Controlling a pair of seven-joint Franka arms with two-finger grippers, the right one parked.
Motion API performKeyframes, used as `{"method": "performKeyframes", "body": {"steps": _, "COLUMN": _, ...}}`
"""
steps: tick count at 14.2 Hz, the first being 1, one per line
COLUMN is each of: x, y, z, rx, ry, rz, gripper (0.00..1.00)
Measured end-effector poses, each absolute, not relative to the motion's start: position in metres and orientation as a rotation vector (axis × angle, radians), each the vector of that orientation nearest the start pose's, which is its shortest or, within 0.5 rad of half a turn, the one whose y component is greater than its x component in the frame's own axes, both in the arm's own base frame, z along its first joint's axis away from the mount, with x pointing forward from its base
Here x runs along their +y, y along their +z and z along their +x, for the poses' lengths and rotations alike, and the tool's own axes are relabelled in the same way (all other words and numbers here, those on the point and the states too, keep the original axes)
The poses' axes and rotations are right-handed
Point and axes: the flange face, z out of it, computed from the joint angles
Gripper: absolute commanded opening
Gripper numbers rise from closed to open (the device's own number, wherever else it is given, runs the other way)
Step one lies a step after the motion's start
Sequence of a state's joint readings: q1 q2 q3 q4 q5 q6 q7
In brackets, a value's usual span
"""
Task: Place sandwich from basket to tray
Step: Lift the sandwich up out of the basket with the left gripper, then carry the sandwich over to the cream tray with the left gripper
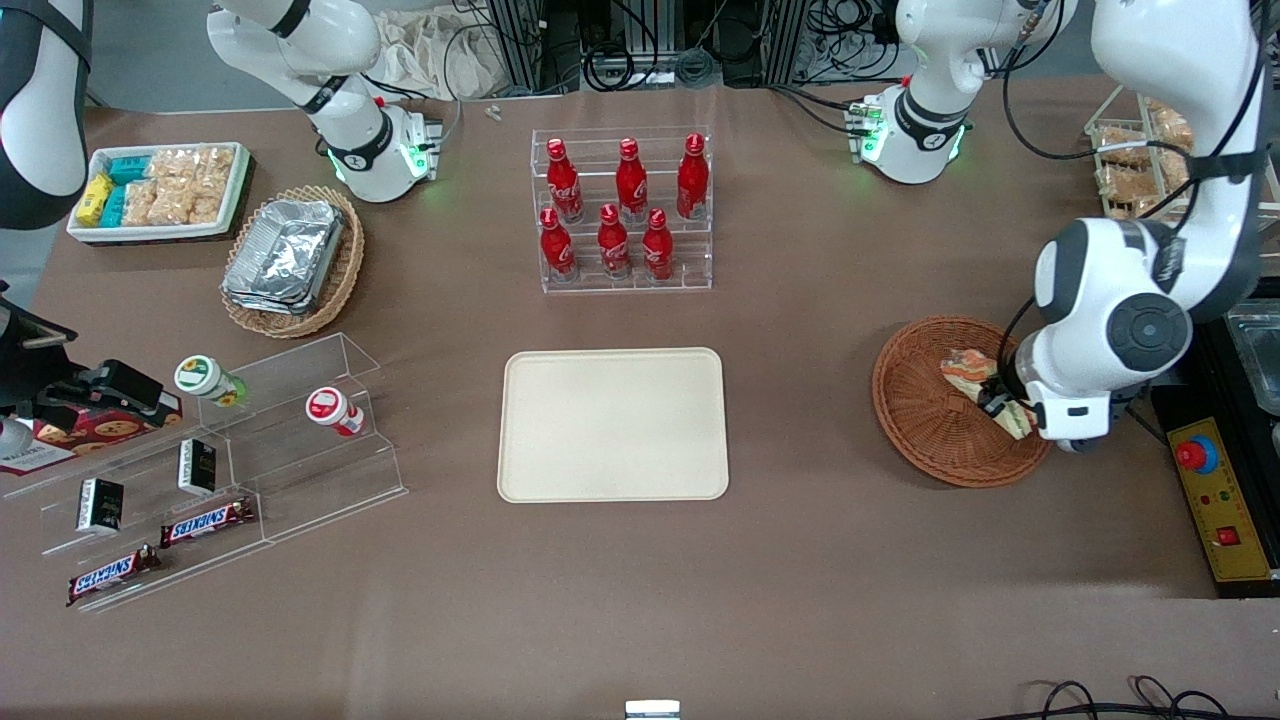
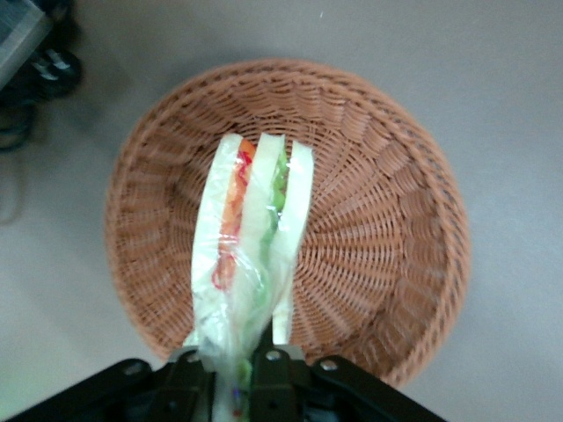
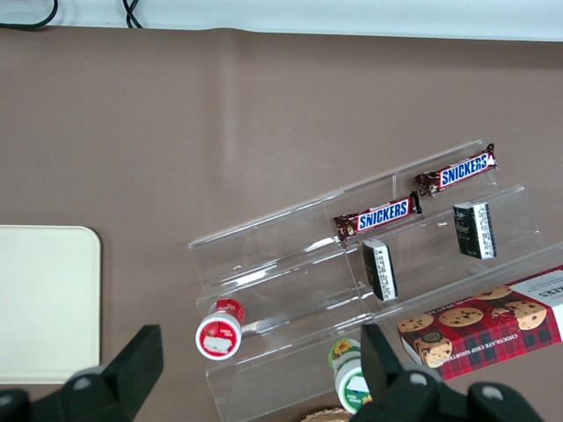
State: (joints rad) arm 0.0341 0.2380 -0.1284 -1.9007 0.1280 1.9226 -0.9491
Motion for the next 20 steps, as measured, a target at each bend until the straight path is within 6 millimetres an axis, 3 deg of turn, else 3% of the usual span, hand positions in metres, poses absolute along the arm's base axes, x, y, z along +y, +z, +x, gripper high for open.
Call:
{"method": "performKeyframes", "body": {"steps": 4, "x": -0.049, "y": 0.452, "z": 0.595, "rx": -0.92, "ry": 0.309, "rz": -2.775, "gripper": 0.0}}
{"method": "performKeyframes", "body": {"steps": 6, "x": -0.063, "y": 0.497, "z": 0.595, "rx": -0.787, "ry": 0.327, "rz": -2.826, "gripper": 0.0}}
{"method": "performKeyframes", "body": {"steps": 8, "x": -0.099, "y": 0.53, "z": 0.592, "rx": -0.68, "ry": 0.306, "rz": -2.897, "gripper": 0.0}}
{"method": "performKeyframes", "body": {"steps": 10, "x": -0.145, "y": 0.545, "z": 0.584, "rx": -0.576, "ry": 0.299, "rz": -2.976, "gripper": 0.0}}
{"method": "performKeyframes", "body": {"steps": 12, "x": -0.191, "y": 0.546, "z": 0.574, "rx": -0.453, "ry": 0.312, "rz": -3.024, "gripper": 0.0}}
{"method": "performKeyframes", "body": {"steps": 15, "x": -0.259, "y": 0.526, "z": 0.564, "rx": -0.264, "ry": 0.33, "rz": -3.092, "gripper": 0.0}}
{"method": "performKeyframes", "body": {"steps": 18, "x": -0.318, "y": 0.478, "z": 0.571, "rx": -0.184, "ry": 0.339, "rz": -3.201, "gripper": 0.0}}
{"method": "performKeyframes", "body": {"steps": 20, "x": -0.357, "y": 0.43, "z": 0.58, "rx": -0.171, "ry": 0.346, "rz": -3.286, "gripper": 0.0}}
